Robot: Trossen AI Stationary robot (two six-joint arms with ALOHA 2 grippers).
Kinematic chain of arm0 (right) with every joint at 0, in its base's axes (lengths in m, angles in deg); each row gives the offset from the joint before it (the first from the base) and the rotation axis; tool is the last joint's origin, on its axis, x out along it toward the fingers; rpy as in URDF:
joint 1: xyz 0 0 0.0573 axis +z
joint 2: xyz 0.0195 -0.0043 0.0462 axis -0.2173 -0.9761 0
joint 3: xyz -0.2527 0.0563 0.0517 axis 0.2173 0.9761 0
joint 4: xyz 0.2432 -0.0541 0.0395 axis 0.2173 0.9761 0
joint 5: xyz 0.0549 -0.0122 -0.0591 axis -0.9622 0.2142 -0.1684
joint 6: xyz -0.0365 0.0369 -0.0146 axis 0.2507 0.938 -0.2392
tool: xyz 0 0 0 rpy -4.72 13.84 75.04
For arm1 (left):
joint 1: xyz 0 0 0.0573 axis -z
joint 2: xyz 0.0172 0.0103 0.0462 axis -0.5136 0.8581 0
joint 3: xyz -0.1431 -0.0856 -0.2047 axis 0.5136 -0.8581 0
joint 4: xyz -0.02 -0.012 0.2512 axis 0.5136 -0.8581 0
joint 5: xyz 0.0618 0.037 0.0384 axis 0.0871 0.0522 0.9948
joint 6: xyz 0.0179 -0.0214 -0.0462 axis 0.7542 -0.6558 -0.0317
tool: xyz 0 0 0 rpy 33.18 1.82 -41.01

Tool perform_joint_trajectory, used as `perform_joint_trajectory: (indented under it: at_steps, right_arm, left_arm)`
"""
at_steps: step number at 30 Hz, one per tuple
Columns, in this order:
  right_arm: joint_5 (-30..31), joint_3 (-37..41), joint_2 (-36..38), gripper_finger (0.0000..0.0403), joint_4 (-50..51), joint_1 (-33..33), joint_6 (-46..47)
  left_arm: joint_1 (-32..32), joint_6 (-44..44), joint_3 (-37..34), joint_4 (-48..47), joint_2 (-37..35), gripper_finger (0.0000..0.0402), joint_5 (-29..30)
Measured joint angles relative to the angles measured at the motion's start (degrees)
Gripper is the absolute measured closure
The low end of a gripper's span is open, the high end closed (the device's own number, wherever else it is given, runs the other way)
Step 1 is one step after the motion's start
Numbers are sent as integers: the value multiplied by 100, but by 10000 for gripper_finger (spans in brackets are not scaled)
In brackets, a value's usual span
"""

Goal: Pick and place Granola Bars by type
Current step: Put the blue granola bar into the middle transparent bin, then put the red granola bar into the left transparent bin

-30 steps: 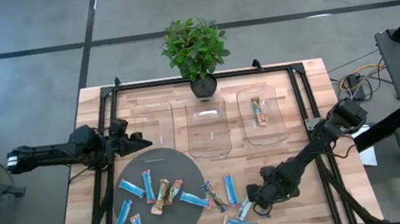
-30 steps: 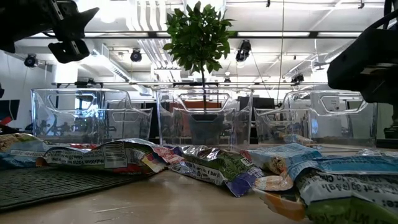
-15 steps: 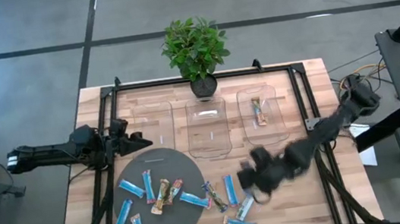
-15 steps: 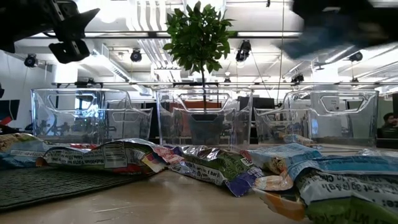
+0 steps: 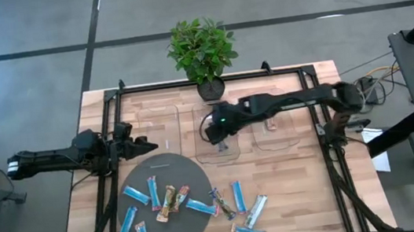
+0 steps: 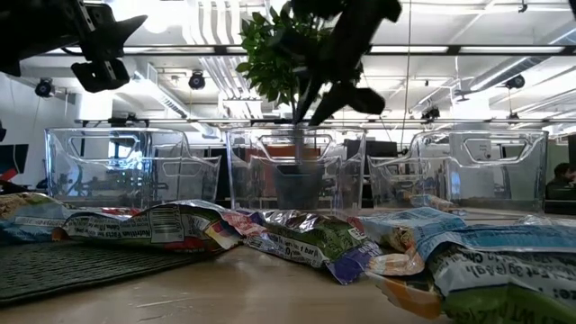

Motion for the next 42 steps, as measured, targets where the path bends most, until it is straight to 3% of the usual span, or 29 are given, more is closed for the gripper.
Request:
perform_joint_trajectory:
  at_steps: [4,11,16,24,27,33,35,39,42]
  right_arm:
    - [55,-446,-386,253,191,-67,-116]
    - [1009,-880,-80,184,309,423,-1202]
    - [1579,-919,364,163,842,884,-1766]
    - [2165,-895,741,160,2257,1459,-1085]
    - [2285,-886,799,159,2558,1613,-891]
    - [2301,-884,843,159,3091,1732,-665]
    - [2301,-882,841,158,3275,1732,-602]
    - [2301,-872,840,159,3423,1731,-582]
    - [2327,-851,836,158,3424,1728,-666]
  left_arm:
    - [0,-49,0,-1,0,186,66]
    - [0,-71,0,6,0,186,128]
    - [0,145,-2,216,31,186,778]
    - [25,-28,352,107,274,189,1069]
    - [113,255,949,-704,483,197,1071]
    - [688,1172,2863,-4954,1340,210,1421]
    - [1051,1197,3293,-5801,1712,211,1725]
    - [2032,1094,3711,-5913,2369,211,2221]
    - [2870,877,3825,-5796,2860,211,2938]
